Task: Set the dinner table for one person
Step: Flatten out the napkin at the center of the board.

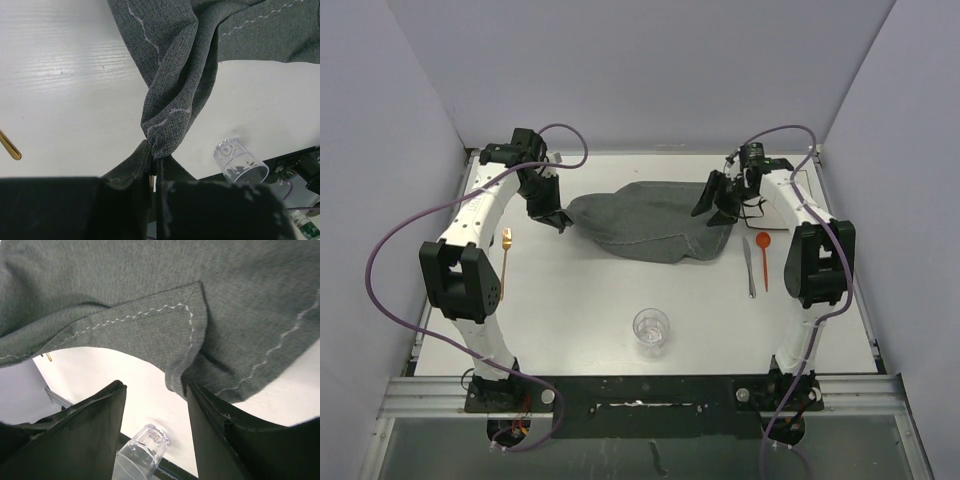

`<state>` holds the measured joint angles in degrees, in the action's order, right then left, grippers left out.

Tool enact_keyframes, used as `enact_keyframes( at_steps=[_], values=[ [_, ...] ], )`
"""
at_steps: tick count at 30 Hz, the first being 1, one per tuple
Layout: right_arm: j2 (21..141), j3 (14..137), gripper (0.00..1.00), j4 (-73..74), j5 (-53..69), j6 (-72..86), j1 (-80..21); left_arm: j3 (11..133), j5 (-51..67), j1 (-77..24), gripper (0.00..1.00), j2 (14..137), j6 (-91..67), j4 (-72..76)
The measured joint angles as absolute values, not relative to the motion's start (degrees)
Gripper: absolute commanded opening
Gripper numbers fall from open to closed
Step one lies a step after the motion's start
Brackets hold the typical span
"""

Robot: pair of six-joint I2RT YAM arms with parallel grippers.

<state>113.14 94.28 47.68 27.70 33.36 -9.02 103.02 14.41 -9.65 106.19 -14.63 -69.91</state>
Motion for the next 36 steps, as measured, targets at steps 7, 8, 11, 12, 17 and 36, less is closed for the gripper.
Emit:
enact_keyframes(
  at_steps=[7, 8, 11, 12, 17, 36],
  values=[
    [114.96, 95.53, 0.51, 49.74, 27.88, 31.75, -7.29, 103.02, 14.59, -9.67, 0.0, 106.19, -14.41, -69.84],
    [115.9, 95.53, 0.51, 49.82, 27.92, 31.75, -7.6, 103.02, 14.66, -9.67, 0.0, 106.19, -14.39, -69.84],
    [119.52, 95.9, 0.5, 50.11, 28.08, 31.77, -8.01, 103.0, 14.9, -9.69, 0.0, 106.19, -14.37, -69.8],
    [121.08, 96.42, 0.5, 50.46, 28.12, 31.77, -8.21, 103.0, 14.92, -9.72, 0.0, 106.19, -14.37, -69.78],
    [127.33, 99.24, 0.48, 50.92, 28.12, 31.83, -8.75, 102.02, 15.4, -9.78, 0.0, 106.19, -14.39, -68.82],
    [131.11, 106.74, 0.41, 45.63, 27.44, 38.02, -9.43, 98.13, 18.83, -10.74, 0.0, 106.19, -14.28, -64.73]
  ],
)
